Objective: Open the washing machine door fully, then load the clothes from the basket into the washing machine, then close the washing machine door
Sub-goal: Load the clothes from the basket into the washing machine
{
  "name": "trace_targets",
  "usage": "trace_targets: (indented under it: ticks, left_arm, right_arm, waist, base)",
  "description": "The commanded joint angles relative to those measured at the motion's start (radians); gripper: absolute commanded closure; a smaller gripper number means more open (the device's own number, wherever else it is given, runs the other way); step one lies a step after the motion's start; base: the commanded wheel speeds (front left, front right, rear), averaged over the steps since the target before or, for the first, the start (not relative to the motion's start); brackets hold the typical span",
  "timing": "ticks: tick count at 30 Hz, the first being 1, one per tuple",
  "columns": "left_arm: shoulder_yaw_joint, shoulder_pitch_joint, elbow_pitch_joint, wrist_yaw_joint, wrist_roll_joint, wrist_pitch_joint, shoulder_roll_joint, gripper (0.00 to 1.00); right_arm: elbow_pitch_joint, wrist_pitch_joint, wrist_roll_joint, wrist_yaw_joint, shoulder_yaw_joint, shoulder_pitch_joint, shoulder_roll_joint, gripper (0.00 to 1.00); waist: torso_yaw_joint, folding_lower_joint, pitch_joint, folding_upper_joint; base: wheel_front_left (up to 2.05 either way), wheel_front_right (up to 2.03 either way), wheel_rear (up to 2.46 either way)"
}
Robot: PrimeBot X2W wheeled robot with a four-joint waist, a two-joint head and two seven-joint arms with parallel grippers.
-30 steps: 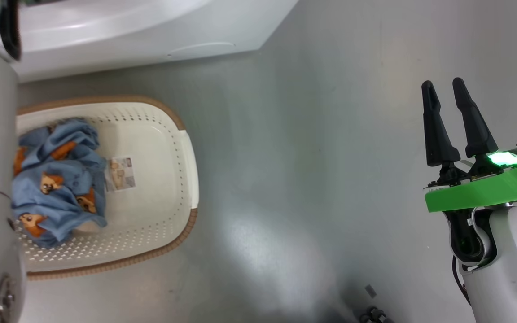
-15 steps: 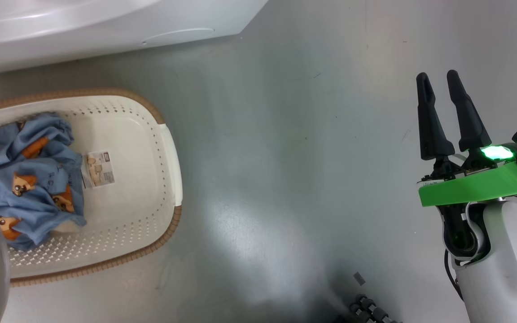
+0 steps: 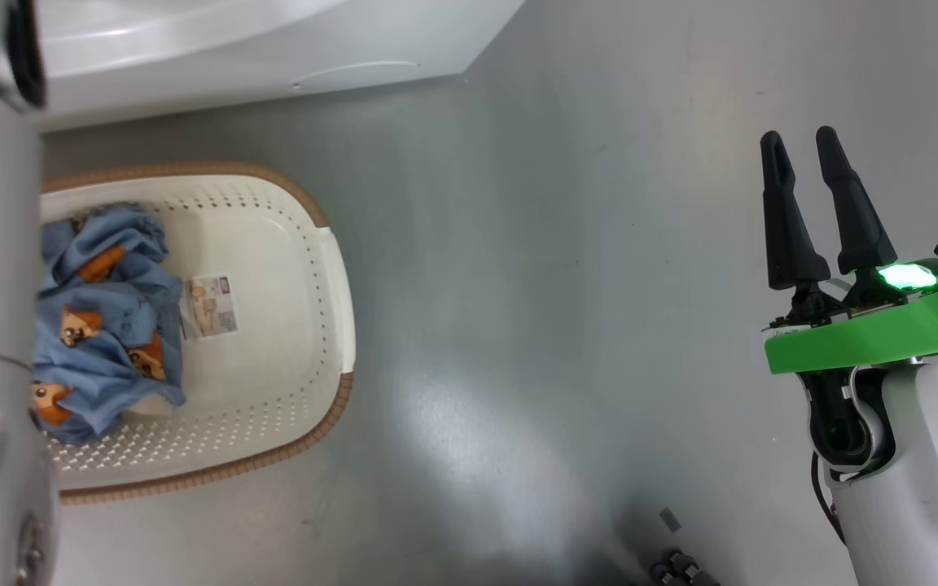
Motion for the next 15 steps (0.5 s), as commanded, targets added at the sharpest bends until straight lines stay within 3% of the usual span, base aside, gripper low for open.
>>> trace_targets:
  ticks: [1, 15]
  left_arm:
    - [0.003, 0.04, -0.045, -0.01, -0.003, -0.005, 0.027, 0.0]
    - [0.038, 0.291, -0.297, -0.037, -0.036, -0.005, 0.03, 0.0]
  right_arm:
    - [-0.023, -0.005, 0.007, 0.009, 0.014, 0.021, -0.013, 0.0]
    - [-0.023, -0.005, 0.0, 0.009, -0.006, 0.054, -0.022, 0.0]
  waist:
    - [0.009, 0.0, -0.012, -0.0001]
    - [0.044, 0.0, -0.079, -0.0001]
  base:
    - [0.0, 0.0, 0.0]
    - [0.0, 0.0, 0.0]
